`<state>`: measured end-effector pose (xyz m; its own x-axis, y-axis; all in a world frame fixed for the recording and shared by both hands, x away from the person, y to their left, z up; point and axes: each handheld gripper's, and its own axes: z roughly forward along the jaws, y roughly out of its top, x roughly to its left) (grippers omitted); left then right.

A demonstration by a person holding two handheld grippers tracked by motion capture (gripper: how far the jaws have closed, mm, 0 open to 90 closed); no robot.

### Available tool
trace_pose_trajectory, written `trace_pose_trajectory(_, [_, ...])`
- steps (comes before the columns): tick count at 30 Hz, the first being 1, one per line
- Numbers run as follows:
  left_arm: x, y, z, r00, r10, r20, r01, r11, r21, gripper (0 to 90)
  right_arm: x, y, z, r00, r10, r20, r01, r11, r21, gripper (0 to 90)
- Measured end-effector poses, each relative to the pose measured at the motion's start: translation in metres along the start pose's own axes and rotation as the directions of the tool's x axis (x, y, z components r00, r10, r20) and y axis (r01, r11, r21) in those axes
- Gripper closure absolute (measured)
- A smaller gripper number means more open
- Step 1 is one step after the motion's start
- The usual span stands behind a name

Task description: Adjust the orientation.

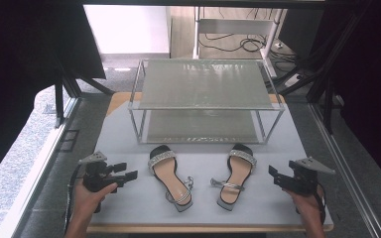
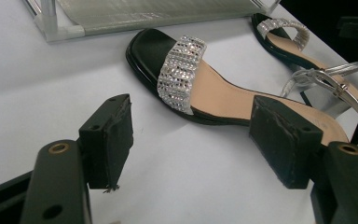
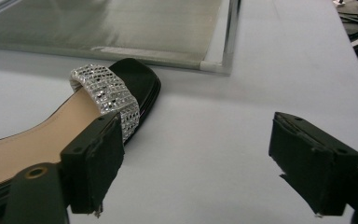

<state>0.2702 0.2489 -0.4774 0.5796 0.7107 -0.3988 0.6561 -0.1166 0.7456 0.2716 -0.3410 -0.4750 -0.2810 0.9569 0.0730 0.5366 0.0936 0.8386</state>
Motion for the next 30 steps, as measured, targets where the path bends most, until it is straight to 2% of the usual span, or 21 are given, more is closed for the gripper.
trace_pose_trajectory(6, [-0.001, -0.001, 0.005, 1.0000, 0.006, 0.007, -0.006, 0.9997, 0.022, 30.6, 0.001, 0.005, -0.011, 0.9997, -0.011, -0.020, 0.010, 0.9998, -0.019, 24.0])
trace_pose_trajectory(8, [-0.003, -0.001, 0.007, 0.9998, 0.008, 0.017, -0.009, 0.9996, 0.028, 30.5, 0.007, 0.007, -0.014, 0.9983, -0.030, -0.051, 0.029, 0.9993, -0.025, 28.0])
trace_pose_trajectory(9, [-0.003, -0.001, 0.007, 0.9998, 0.008, 0.017, -0.009, 0.9996, 0.028, 30.4, 0.007, 0.007, -0.014, 0.9983, -0.030, -0.051, 0.029, 0.9993, -0.025, 28.0])
trace_pose_trajectory(10, [-0.003, -0.001, 0.007, 0.9998, 0.012, 0.018, -0.012, 0.9993, 0.035, 30.4, 0.013, 0.009, -0.017, 0.9955, -0.050, -0.080, 0.048, 0.9983, -0.033, 31.7])
trace_pose_trajectory(11, [-0.004, -0.001, 0.008, 0.9998, 0.010, 0.020, -0.011, 0.9993, 0.035, 30.4, 0.015, 0.010, -0.017, 0.9942, -0.057, -0.091, 0.054, 0.9980, -0.033, 32.4])
trace_pose_trajectory(15, [-0.005, -0.001, 0.007, 0.9996, 0.010, 0.026, -0.011, 0.9992, 0.039, 30.2, 0.023, 0.011, -0.018, 0.9906, -0.076, -0.114, 0.072, 0.9967, -0.038, 34.9])
trace_pose_trajectory(16, [-0.005, 0.000, 0.007, 0.9995, 0.009, 0.028, -0.010, 0.9993, 0.035, 30.2, 0.027, 0.013, -0.019, 0.9862, -0.089, -0.139, 0.084, 0.9957, -0.040, 37.2])
trace_pose_trajectory(17, [-0.005, 0.000, 0.007, 0.9995, 0.009, 0.028, -0.010, 0.9993, 0.035, 30.1, 0.027, 0.013, -0.019, 0.9862, -0.089, -0.139, 0.084, 0.9957, -0.040, 37.2])
trace_pose_trajectory(18, [-0.006, 0.000, 0.006, 0.9995, 0.009, 0.029, -0.010, 0.9994, 0.033, 30.1, 0.032, 0.014, -0.020, 0.9816, -0.107, -0.158, 0.102, 0.9940, -0.040, 39.9])
trace_pose_trajectory(20, [-0.006, 0.000, 0.005, 0.9996, 0.009, 0.027, -0.010, 0.9995, 0.030, 30.1, 0.033, 0.015, -0.021, 0.9801, -0.110, -0.165, 0.105, 0.9936, -0.043, 41.2])
trace_pose_trajectory(23, [-0.007, 0.000, 0.004, 0.9997, 0.007, 0.023, -0.007, 0.9999, 0.011, 30.5, 0.038, 0.017, -0.023, 0.9751, -0.124, -0.184, 0.116, 0.9918, -0.054, 49.0])
trace_pose_trajectory(24, [-0.008, 0.001, 0.004, 0.9996, 0.012, 0.026, -0.012, 0.9999, 0.011, 30.5, 0.041, 0.017, -0.023, 0.9679, -0.126, -0.218, 0.118, 0.9918, -0.048, 54.1])
trace_pose_trajectory(26, [-0.008, 0.001, 0.004, 0.9996, 0.014, 0.026, -0.015, 0.9999, 0.009, 30.4, 0.043, 0.018, -0.024, 0.9661, -0.129, -0.224, 0.121, 0.9915, -0.048, 56.3])
trace_pose_trajectory(27, [-0.010, 0.001, 0.003, 0.9995, 0.017, 0.027, -0.017, 0.9998, 0.008, 30.5, 0.048, 0.018, -0.023, 0.9593, -0.138, -0.246, 0.132, 0.9904, -0.042, 61.7])
trace_pose_trajectory(30, [-0.010, 0.001, 0.003, 0.9993, 0.019, 0.032, -0.019, 0.9997, 0.012, 30.4, 0.058, 0.019, -0.022, 0.9486, -0.163, -0.271, 0.158, 0.9866, -0.039, 69.0])
